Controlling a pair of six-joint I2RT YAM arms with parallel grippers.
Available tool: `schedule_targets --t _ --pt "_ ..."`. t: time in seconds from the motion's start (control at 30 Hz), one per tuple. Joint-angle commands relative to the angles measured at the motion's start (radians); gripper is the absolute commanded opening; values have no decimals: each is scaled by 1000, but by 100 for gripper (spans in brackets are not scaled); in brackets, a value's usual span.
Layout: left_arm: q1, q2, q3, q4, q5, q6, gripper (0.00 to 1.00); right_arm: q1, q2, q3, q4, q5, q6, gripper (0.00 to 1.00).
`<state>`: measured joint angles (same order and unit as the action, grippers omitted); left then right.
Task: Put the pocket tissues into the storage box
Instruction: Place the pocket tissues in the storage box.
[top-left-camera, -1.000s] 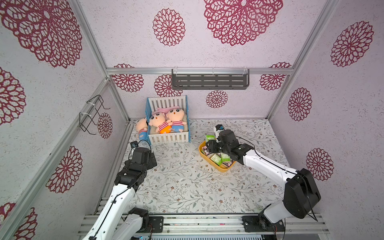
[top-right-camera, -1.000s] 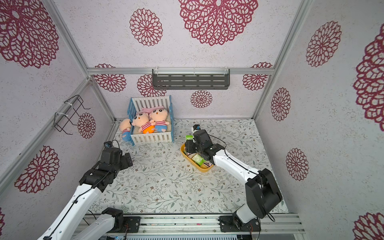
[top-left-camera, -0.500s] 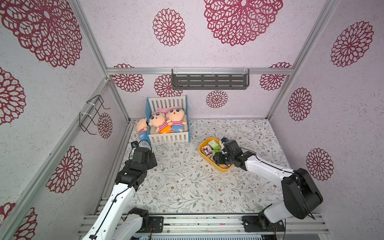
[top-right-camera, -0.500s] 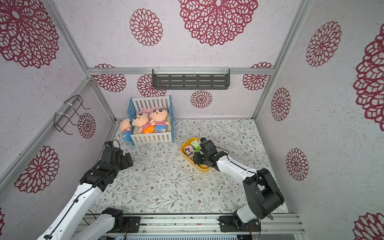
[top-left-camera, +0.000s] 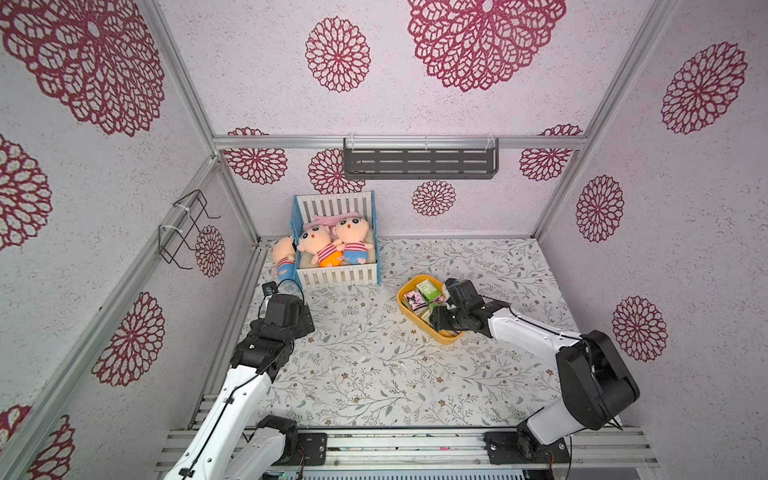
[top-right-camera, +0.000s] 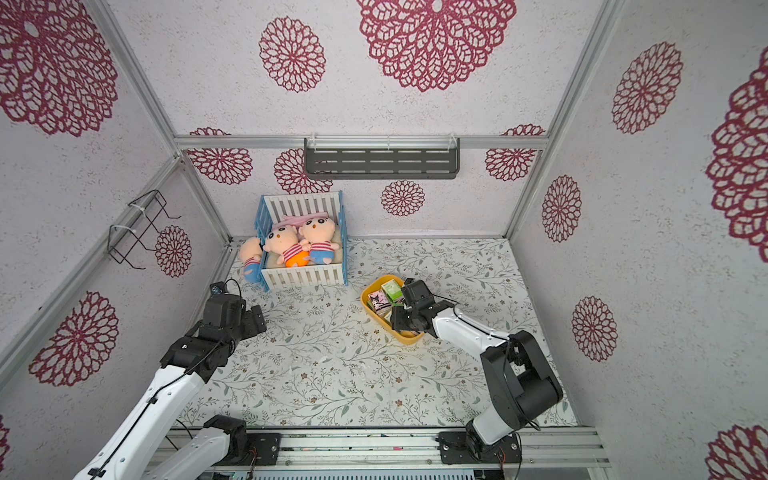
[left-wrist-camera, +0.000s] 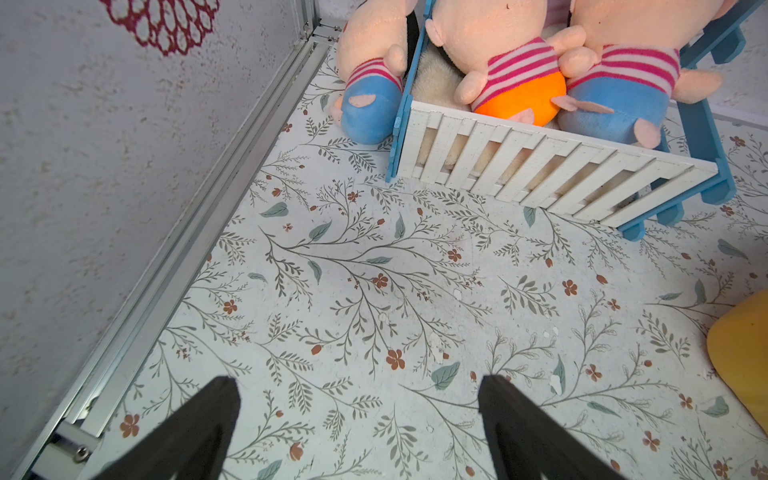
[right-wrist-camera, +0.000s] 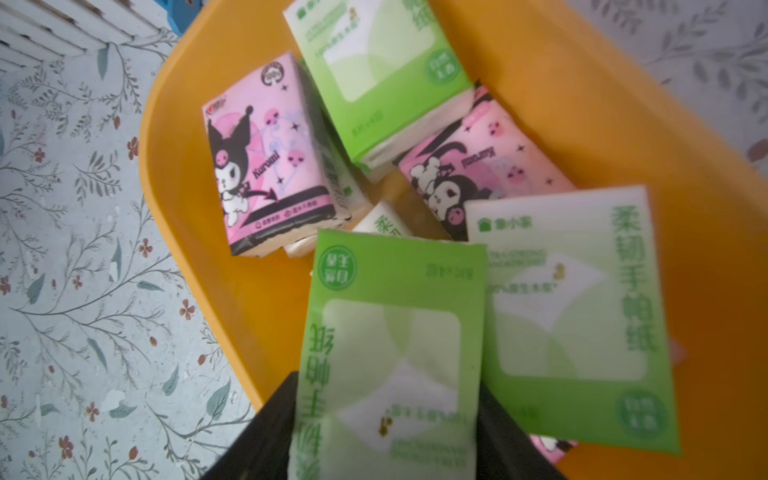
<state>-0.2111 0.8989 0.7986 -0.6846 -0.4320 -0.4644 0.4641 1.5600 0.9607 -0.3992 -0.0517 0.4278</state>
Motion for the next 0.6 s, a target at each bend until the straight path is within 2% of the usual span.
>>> schedule_targets --t 0.0,0.37,0.57 --pt "-8 6 -3 28 1 7 97 -6 7 54 -58 67 -50 61" --pt "-8 8 -4 27 4 2 97 -4 24 69 -45 64 -83 64" --pt "-8 8 -4 25 5 -2 97 5 23 74 -41 58 -87 84"
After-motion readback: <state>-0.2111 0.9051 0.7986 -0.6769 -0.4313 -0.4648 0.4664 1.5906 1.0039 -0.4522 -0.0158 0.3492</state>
